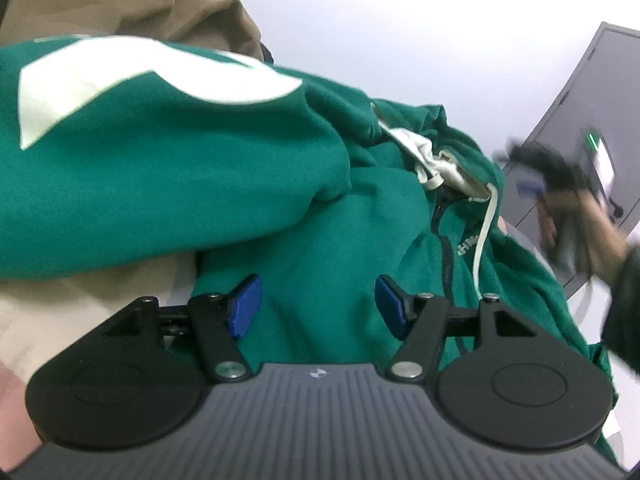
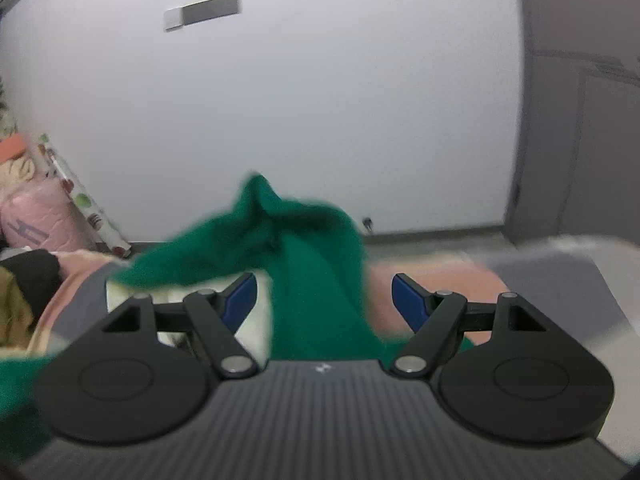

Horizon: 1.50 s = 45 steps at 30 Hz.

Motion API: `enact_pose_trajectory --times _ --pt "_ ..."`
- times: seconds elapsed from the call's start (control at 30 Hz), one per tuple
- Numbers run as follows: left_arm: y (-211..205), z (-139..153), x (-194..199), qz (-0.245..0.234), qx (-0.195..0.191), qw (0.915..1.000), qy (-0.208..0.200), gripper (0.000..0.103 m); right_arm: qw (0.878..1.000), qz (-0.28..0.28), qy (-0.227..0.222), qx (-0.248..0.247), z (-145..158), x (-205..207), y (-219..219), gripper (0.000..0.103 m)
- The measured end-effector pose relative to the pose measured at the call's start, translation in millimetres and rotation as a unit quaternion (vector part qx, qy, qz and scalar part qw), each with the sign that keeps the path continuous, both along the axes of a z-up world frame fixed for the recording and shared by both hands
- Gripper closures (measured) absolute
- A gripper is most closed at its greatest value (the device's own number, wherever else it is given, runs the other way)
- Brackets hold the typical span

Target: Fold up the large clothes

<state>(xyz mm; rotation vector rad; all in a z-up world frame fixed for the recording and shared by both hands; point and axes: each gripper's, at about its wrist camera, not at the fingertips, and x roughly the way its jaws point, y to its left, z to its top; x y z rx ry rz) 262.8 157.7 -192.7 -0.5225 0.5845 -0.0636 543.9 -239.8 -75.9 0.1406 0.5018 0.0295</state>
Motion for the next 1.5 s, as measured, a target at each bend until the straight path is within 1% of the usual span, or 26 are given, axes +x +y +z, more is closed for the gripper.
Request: enact_pose_trajectory --times 0.13,0.27,0.33,0.37,0.4,0.5,0.6,0.67,0.73,0.77,0.8,0.87,0.9,0.97,1.0,1.03,1.07,1.13,1.17,1.2,1.23,1.27,1.33,1.4,1.43,1.5 --pt "9 16 -15 0.017 -0.012 0.9997 -0.012 0.035 0.997 -0.036 0.043 0.051 -26 -68 -55 0.028" --pt "22 31 -35 0.048 -0.006 0.9987 -0.014 0.035 0.991 -0.072 0.053 0.100 -45 -129 -102 0.028" --pt "30 37 -42 0.073 -0.011 0.9973 -0.004 0.034 0.986 -0.093 0.055 0.125 -51 -150 -123 0.028" --pt "36 38 -44 0.088 -0.026 0.9958 0.005 0.033 0.984 -0.101 0.053 0.139 -54 -162 -135 0.028" --pt "42 39 -45 0.096 -0.041 0.9943 0.017 0.033 0.980 -0.110 0.053 0.155 -57 -180 -152 0.028" --pt "61 42 -47 0.135 -0.056 0.9877 0.055 0.033 0.972 -0.132 0.058 0.184 -69 -210 -182 0.027" --pt "82 42 -49 0.171 -0.071 0.9801 0.072 0.033 0.955 -0.159 0.083 0.235 -83 -228 -211 0.027" --pt "94 37 -49 0.186 -0.085 0.9753 0.085 0.030 0.938 -0.182 0.097 0.278 -95 -234 -230 0.026" --pt "104 26 -48 0.195 -0.116 0.9683 0.105 0.029 0.919 -0.200 0.100 0.324 -109 -237 -245 0.028" --pt "109 18 -49 0.200 -0.137 0.9635 0.114 0.029 0.913 -0.204 0.094 0.339 -114 -236 -250 0.028" --pt "114 11 -48 0.206 -0.154 0.9585 0.123 0.029 0.911 -0.206 0.083 0.347 -118 -234 -255 0.028" --pt "122 -1 -45 0.218 -0.180 0.9506 0.129 0.029 0.914 -0.211 0.059 0.342 -121 -227 -261 0.028" --pt "126 -4 -42 0.223 -0.186 0.9488 0.124 0.029 0.918 -0.215 0.047 0.331 -122 -222 -262 0.029" --pt "134 -7 -35 0.236 -0.181 0.9478 0.114 0.029 0.926 -0.234 0.026 0.296 -123 -213 -265 0.029" --pt "139 -7 -32 0.243 -0.179 0.9473 0.107 0.029 0.928 -0.247 0.015 0.277 -125 -207 -268 0.032" --pt "144 -8 -30 0.251 -0.180 0.9458 0.101 0.030 0.928 -0.260 0.006 0.265 -128 -202 -271 0.035" --pt "148 -10 -27 0.258 -0.184 0.9436 0.095 0.030 0.927 -0.273 -0.004 0.257 -130 -199 -275 0.041" --pt "157 -15 -22 0.274 -0.189 0.9395 0.082 0.031 0.923 -0.296 -0.029 0.245 -134 -192 -281 0.046" --pt "161 -16 -19 0.282 -0.183 0.9386 0.075 0.035 0.922 -0.306 -0.040 0.235 -135 -189 -282 0.050" --pt "165 -15 -16 0.291 -0.172 0.9386 0.070 0.039 0.920 -0.317 -0.045 0.227 -137 -186 -283 0.057" --pt "169 -14 -12 0.299 -0.158 0.9385 0.067 0.049 0.917 -0.324 -0.052 0.229 -138 -183 -285 0.058" --pt "172 -13 -10 0.305 -0.149 0.9385 0.064 0.062 0.914 -0.328 -0.059 0.232 -139 -181 -286 0.060" --pt "181 -13 -6 0.313 -0.144 0.9373 0.055 0.077 0.912 -0.334 -0.072 0.227 -137 -175 -286 0.061" --pt "185 -10 -6 0.318 -0.151 0.9347 0.047 0.087 0.912 -0.336 -0.085 0.218 -131 -172 -286 0.067" --pt "186 -6 -6 0.322 -0.151 0.9338 0.040 0.092 0.916 -0.331 -0.092 0.208 -126 -171 -286 0.070" --pt "184 9 -8 0.324 -0.136 0.9360 0.015 0.093 0.923 -0.317 -0.113 0.188 -117 -174 -288 0.075"
